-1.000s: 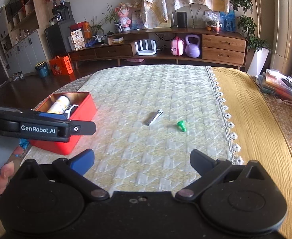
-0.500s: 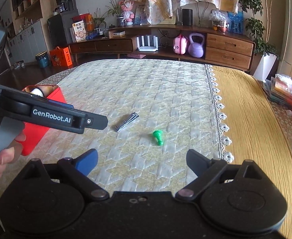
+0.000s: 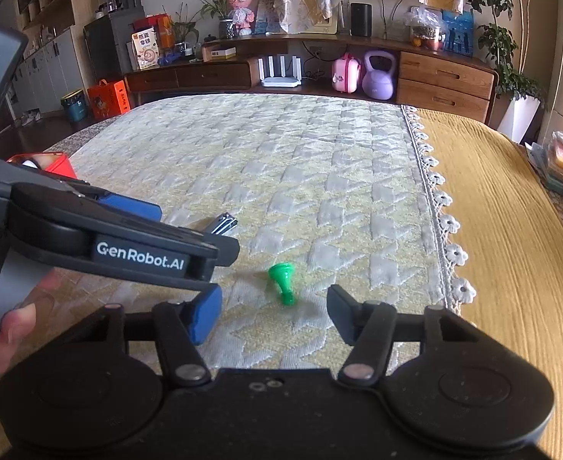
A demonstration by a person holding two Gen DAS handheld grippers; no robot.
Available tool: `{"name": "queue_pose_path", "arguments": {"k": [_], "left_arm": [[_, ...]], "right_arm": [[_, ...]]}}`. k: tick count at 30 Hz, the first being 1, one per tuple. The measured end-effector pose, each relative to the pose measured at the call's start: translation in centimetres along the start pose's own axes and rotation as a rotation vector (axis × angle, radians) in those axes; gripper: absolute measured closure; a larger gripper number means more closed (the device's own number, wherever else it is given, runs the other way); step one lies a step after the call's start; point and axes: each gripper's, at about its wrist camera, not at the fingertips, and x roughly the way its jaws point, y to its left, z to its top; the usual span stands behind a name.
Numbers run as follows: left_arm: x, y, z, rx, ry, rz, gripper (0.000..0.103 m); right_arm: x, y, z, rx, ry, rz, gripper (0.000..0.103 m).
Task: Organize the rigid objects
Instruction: 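Grasp the silver nail clipper with the left tool while the right tool grasps the green toy, then carry the nail clipper and green toy to the red tin and release them inside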
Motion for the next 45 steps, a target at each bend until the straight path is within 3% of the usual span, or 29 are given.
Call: {"name": "queue_pose_path", "arguments": {"k": [1,5,7,9,11,13,27,45], "left_arm": [[0.4,0.0,0.0,0.001,0.006,-0.009,0.039],[0.8,-0.3,0.0,0.015,-0.012,-0.01,0.045],[0.8,-0.5,0.0,0.027,-0.024,-0.007,0.062],[0.9,-0.8,0.1,0.038,-0.033,0.004,0.072],[0.9,-0.9,0.1,0.047,-0.04,0.004,0.078],[0.9,-0.9,0.0,0.052,-0.044,-0.002,0.091],[-3.1,0.2,-1.0,-0.011,-0.062,-0.017,0.092],[-14.4,2.0,-4.6,-0.069,-0.101,-0.029,0.092]], "right_arm": [[0.3,0.0,0.0,-0.003,0.0,0.0,0.053],[0.7,0.3,-0.1,-0.022,-0.019,-0.013,0.065],[0.7,0.4,0.1,-0.034,-0.027,-0.024,0.075],[0.7,0.5,0.0,-0.041,-0.033,-0.033,0.087],[0.7,0.5,-0.1,-0.041,-0.039,-0.032,0.09],[0.7,0.7,-0.1,-0.049,-0.045,-0.043,0.091],[-2.8,0.7,-0.9,0.026,-0.06,-0.044,0.091],[-12.2,6.0,-1.6,0.059,-0.108,0.011,0.091]]}}
